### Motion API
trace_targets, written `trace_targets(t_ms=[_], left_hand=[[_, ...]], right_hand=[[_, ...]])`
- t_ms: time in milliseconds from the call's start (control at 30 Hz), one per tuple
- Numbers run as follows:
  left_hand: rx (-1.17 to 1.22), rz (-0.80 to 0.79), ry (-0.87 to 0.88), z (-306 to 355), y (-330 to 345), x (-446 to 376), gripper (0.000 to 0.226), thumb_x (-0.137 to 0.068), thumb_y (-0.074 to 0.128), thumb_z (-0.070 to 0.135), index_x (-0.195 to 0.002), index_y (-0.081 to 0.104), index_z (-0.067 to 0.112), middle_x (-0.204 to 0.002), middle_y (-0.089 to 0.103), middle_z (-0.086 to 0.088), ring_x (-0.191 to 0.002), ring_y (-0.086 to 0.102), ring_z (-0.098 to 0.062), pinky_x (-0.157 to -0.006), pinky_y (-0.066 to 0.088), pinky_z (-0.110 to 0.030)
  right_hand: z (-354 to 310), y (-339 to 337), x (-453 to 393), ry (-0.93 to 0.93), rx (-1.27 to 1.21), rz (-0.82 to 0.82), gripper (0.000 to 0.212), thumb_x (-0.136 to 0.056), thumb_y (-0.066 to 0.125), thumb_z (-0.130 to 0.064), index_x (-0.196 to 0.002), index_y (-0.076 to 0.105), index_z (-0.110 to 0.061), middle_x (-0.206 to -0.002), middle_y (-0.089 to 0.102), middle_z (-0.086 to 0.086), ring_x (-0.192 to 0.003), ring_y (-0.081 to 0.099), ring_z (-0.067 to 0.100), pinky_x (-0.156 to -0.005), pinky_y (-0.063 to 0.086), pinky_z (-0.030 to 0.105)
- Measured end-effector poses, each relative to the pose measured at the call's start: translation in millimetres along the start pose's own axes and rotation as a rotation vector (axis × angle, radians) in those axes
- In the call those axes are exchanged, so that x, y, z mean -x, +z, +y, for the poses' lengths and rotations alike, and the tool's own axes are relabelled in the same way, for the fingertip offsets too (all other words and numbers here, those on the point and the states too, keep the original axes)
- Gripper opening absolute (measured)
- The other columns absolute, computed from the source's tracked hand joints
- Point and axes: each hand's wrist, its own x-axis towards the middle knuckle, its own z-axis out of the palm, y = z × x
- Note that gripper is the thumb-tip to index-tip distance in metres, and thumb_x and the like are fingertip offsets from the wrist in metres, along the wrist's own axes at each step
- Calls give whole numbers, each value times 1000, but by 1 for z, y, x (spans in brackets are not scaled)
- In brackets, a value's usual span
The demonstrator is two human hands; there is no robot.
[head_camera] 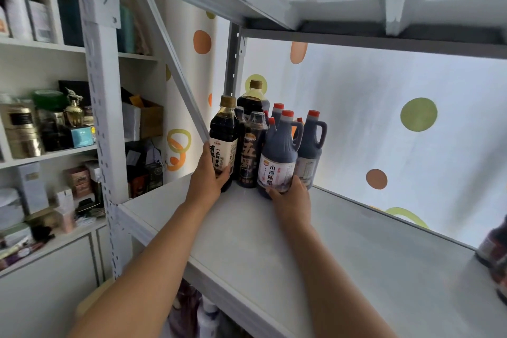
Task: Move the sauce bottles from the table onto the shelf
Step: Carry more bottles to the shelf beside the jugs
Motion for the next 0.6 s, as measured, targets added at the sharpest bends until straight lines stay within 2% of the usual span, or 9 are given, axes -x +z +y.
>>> trace_targets(t_ms=[67,167,333,500,600], left_hand=[[-43,-24,-11,-4,2,0,84,-93,61,22,-153,3,27,-155,30,-3,-140,33,-23,-108,34,-40],[-78,-40,-11,-8,5,0,85,-96,56,26,-152,-7,31,-158,24,-2,-142,31,-26,-109,33,-44],[-63,-25,27,-14,7,-2,84,-97,55,28,-152,-8,32,-158,25,-2,-140,34,-26,-108,35,-42],[-125,13,62,-17,11,-1,82,-97,53,31,-154,-5,23,-157,26,-8,-136,40,-31,-103,41,-47],[-171,27,33,-15,12,0,84,-96,55,31,-154,-5,15,-156,26,-12,-135,39,-33,-103,40,-47]], right_hand=[[4,4,0,0,-1,13,47,-78,79,-32,-113,56,-11,-118,64,8,-108,60,28,-89,52,42],[7,6,-3,-2,5,37,49,-78,79,-33,-115,56,-12,-118,65,7,-109,60,27,-90,52,42],[9,7,-5,-7,30,52,50,-77,79,-36,-115,56,-13,-116,66,6,-107,61,27,-87,52,40],[10,8,-4,-8,34,60,52,-77,79,-35,-116,54,-12,-115,67,6,-105,62,26,-80,50,33],[11,8,-2,-10,32,33,58,-76,80,-28,-122,48,-12,-121,63,8,-110,60,26,-86,48,32]])
